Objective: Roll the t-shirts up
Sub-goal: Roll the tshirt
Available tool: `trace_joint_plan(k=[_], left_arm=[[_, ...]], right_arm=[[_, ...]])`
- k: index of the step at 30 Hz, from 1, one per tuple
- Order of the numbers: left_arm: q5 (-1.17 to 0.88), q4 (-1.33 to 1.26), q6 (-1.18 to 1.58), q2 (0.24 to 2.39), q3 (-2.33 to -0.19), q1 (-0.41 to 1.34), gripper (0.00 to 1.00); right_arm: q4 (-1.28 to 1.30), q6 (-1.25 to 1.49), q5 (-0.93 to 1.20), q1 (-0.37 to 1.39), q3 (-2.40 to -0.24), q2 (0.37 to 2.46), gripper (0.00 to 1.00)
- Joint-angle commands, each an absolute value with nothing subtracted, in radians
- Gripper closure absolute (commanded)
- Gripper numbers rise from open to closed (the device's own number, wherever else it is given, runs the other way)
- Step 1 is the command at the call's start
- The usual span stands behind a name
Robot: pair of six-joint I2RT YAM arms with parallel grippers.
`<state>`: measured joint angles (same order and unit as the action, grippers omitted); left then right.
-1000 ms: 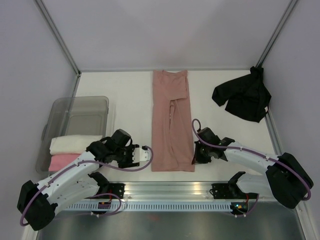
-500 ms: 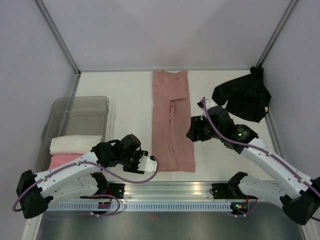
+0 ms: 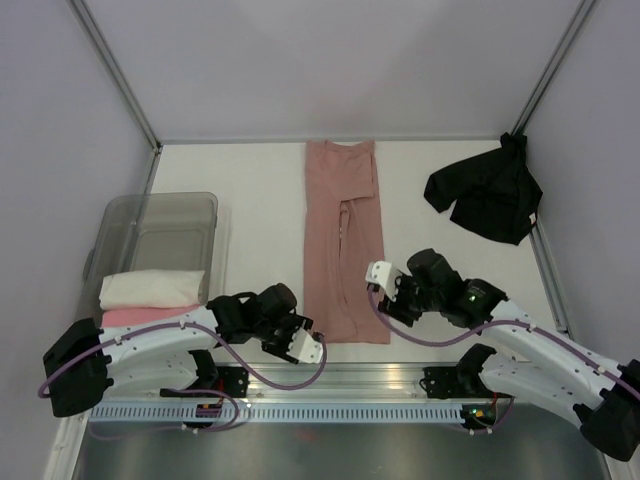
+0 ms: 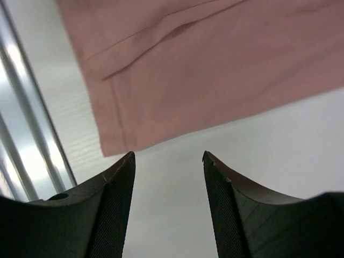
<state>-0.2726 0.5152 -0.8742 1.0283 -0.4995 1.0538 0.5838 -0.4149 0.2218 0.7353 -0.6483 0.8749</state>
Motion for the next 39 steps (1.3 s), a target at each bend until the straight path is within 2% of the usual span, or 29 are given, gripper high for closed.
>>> trace_joint_plan(k=[1, 6, 19, 24, 26, 27, 28, 33, 39], left_arm=[[-0.316, 0.312, -0.937, 1.049, -0.470, 1.060, 0.41], [-0.357, 0.265, -0.988, 1.065, -0.425, 1.061, 0.42], [-0.360, 0.219, -0.991, 1.177, -0.431, 1.062, 0.46], [-0.348, 0.218, -0.988, 1.206, -0.442, 1.062, 0.56], [-0.353, 0.218, -0.988, 1.206, -0.445, 1.063, 0.66], [-0.353, 0.218, -0.985, 1.206, -0.448, 1.062, 0.70], [-0.351, 0.218, -0.976, 1.204, -0.449, 1.063, 0.77], [-0.334, 0.227, -0.913, 1.200, -0.457, 1.062, 0.96], [-0.313, 0.284, -0.773, 1.197, -0.521, 1.061, 0.98]], right_arm=[[0.647, -0.725, 0.318, 0.816, -0.601, 0.893, 0.40], [0.609, -0.868, 0.253, 0.943, -0.508, 0.931, 0.40], [0.417, -0.934, 0.270, 0.962, -0.417, 0.991, 0.41], [0.448, -0.927, 0.296, 0.977, -0.419, 0.980, 0.42], [0.440, -0.907, 0.330, 0.985, -0.410, 0.982, 0.51], [0.437, -0.904, 0.340, 0.988, -0.408, 0.985, 0.59], [0.428, -0.902, 0.347, 0.988, -0.400, 0.989, 0.73], [0.457, -0.919, 0.302, 0.989, -0.416, 1.003, 0.98], [0.459, -0.812, 0.314, 0.988, -0.431, 0.970, 1.00]])
